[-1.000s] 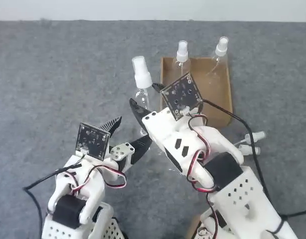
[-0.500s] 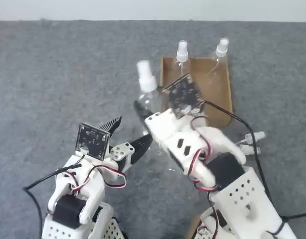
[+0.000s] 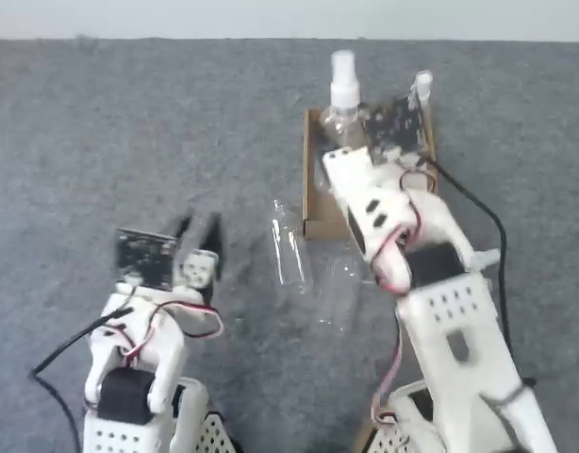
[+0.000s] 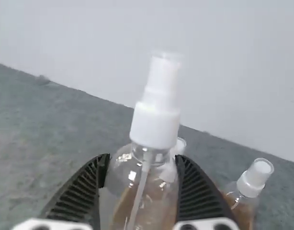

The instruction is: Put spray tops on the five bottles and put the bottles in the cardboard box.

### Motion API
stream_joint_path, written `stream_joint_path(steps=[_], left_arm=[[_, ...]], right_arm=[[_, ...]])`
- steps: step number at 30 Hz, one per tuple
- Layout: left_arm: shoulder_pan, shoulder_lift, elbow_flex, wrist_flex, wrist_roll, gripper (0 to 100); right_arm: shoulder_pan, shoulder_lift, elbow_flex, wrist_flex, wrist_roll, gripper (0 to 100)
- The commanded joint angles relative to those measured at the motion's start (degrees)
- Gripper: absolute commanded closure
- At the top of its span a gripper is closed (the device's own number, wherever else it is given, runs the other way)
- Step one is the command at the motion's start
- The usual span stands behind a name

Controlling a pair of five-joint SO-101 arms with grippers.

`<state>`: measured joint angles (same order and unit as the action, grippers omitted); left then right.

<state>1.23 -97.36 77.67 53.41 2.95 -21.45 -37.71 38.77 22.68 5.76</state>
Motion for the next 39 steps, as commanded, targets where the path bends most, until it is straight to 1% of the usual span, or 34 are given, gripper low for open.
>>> stream_joint_path(steps=[1, 6, 11, 18, 23, 31, 39], left_arm=[[-3.2, 0.6, 1.1, -4.0, 0.3, 99], [-0.5, 0.4, 2.0, -3.8, 0.3, 99], [-0.4, 0.4, 2.1, -3.9, 0.3, 99], [-0.4, 0.4, 2.1, -3.9, 0.3, 99], [-0.4, 0.4, 2.1, -3.9, 0.3, 99], [-0.4, 0.4, 2.1, -3.9, 0.3, 99], [-0.4, 0.4, 2.1, -4.0, 0.3, 99]], right_arm=[[2.5, 9.4, -0.4, -10.2, 0.8, 99.2], [3.5, 15.3, 5.6, -22.8, 0.8, 99.2], [3.6, 18.6, 11.5, -34.9, 1.1, 99.2], [3.9, 26.2, 12.2, -44.4, 1.0, 99.2], [4.0, 31.3, 12.2, -48.8, 1.0, 99.2], [4.0, 36.6, 12.2, -52.6, 1.0, 99.2], [4.0, 38.6, 12.3, -53.0, 1.1, 99.2]])
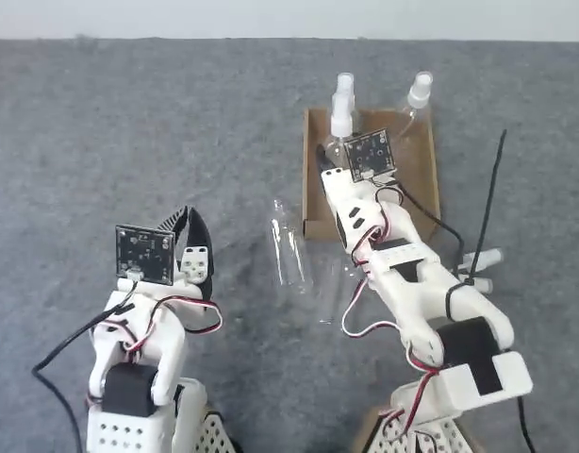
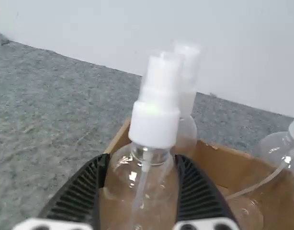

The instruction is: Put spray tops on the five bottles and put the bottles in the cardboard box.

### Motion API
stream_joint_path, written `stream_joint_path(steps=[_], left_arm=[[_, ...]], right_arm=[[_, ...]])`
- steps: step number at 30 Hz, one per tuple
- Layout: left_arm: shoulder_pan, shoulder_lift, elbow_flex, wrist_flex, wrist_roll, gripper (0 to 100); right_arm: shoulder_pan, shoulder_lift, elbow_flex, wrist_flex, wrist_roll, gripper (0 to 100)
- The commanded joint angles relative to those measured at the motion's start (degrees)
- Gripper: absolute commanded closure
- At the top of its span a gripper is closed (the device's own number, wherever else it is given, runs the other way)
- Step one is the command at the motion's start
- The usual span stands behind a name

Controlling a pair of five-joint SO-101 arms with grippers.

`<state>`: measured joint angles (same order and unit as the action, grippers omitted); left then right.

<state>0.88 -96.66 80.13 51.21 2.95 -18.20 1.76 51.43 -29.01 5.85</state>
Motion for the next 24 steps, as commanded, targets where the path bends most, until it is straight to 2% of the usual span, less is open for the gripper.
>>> stream_joint_path(steps=[1, 11, 18, 24], left_arm=[[-0.1, -0.4, -0.4, -1.8, 0.3, 99], [-0.1, -0.4, -0.4, -1.9, 0.3, 99], [-0.1, -0.4, -0.4, -1.9, 0.3, 99], [-0.1, -0.4, -0.4, -2.0, 0.3, 99]], right_arm=[[0.7, -0.8, -0.4, -1.1, 1.1, 99.2], [0.5, -1.3, 1.3, -1.2, 1.2, 98.6], [0.5, -1.4, 1.6, -0.8, 1.2, 83.8], [0.5, -1.4, 1.6, -0.8, 1.2, 81.2]])
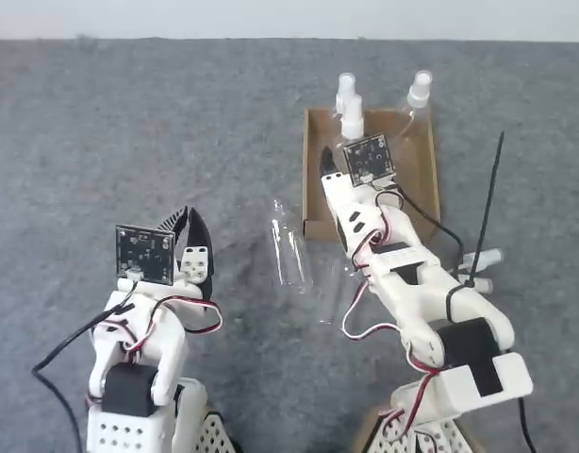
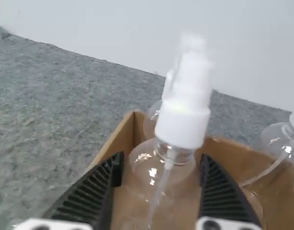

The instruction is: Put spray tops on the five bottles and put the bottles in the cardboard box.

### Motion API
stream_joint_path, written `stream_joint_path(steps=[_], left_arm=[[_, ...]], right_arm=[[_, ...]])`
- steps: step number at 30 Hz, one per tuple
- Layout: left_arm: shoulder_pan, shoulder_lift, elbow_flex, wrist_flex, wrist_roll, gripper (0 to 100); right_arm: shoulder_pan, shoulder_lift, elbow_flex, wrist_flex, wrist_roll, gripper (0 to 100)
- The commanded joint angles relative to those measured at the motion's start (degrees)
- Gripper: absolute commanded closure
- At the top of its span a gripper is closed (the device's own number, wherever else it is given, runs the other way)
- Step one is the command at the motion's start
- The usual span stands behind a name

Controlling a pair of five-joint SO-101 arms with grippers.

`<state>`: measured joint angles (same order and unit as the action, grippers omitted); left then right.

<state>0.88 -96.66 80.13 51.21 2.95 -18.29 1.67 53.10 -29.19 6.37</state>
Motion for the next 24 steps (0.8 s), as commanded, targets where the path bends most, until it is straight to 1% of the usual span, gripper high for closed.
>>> stream_joint_path(steps=[1, 10, 14, 20, 24], left_arm=[[-0.1, -0.4, -0.4, -2.0, 0.3, 99], [-0.1, -0.4, -0.4, -2.0, 0.2, 99], [-0.1, -0.4, -0.4, -2.0, 0.2, 99], [-0.1, -0.4, -0.3, -2.0, 0.2, 99], [-0.1, -0.4, -0.3, -2.0, 0.2, 99]], right_arm=[[0.6, -1.3, -0.1, -0.7, 0.7, 81.2], [0.6, -1.4, -0.1, -0.6, 0.9, 81.0], [0.5, -1.4, 0.0, -0.6, 4.5, 81.0], [0.5, -1.4, 0.0, -0.6, 4.3, 80.9], [0.5, -1.4, 0.0, -0.6, 4.3, 76.4]])
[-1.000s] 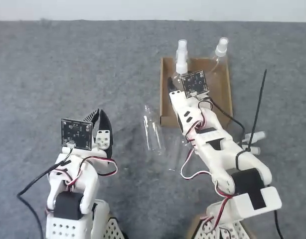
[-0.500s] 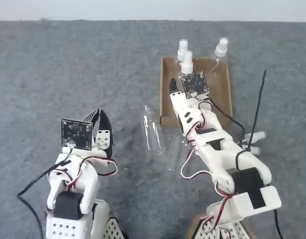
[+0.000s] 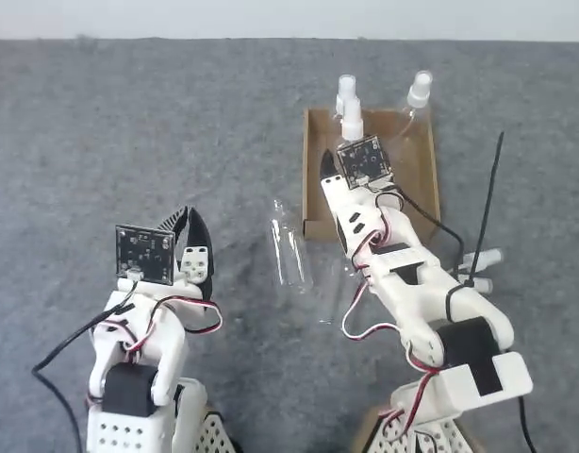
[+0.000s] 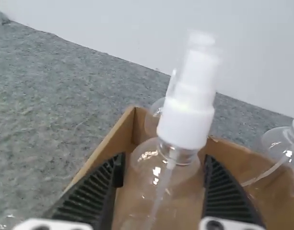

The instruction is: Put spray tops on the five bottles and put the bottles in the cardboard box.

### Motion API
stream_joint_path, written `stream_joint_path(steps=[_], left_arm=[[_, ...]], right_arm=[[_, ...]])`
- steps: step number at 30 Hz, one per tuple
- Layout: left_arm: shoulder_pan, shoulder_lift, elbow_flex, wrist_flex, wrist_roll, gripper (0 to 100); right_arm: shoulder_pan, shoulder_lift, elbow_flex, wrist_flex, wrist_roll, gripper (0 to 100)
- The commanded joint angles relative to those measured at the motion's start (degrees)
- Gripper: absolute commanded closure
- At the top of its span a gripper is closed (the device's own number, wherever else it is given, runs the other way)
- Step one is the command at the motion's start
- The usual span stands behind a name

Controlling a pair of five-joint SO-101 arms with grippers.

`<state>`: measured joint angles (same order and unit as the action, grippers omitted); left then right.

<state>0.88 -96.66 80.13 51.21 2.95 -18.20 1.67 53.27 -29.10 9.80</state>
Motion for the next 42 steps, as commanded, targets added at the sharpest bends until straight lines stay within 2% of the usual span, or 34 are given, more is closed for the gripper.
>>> stream_joint_path(steps=[1, 17, 27, 32, 37, 42], left_arm=[[-0.1, -0.4, -0.3, -2.0, 0.2, 99], [-0.1, -0.4, -0.3, -2.0, 0.2, 99], [-0.1, -0.4, -0.3, -2.0, 0.2, 99], [-0.1, -0.4, -0.3, -2.0, 0.2, 99], [-0.1, -0.4, -0.3, -2.0, 0.2, 99], [-0.2, -0.4, -0.3, -2.0, 0.2, 99]], right_arm=[[0.4, -1.4, -0.2, -0.7, 0.9, 75.0], [0.4, -5.1, -0.3, 2.7, 0.9, 73.1], [-1.1, -26.1, -0.7, 26.8, 0.9, 73.1], [-2.9, -38.8, -0.7, 43.7, 1.1, 73.1], [-0.9, -52.3, -0.8, 63.2, 1.2, 73.1], [1.4, -63.5, -0.8, 78.1, 1.3, 73.1]])
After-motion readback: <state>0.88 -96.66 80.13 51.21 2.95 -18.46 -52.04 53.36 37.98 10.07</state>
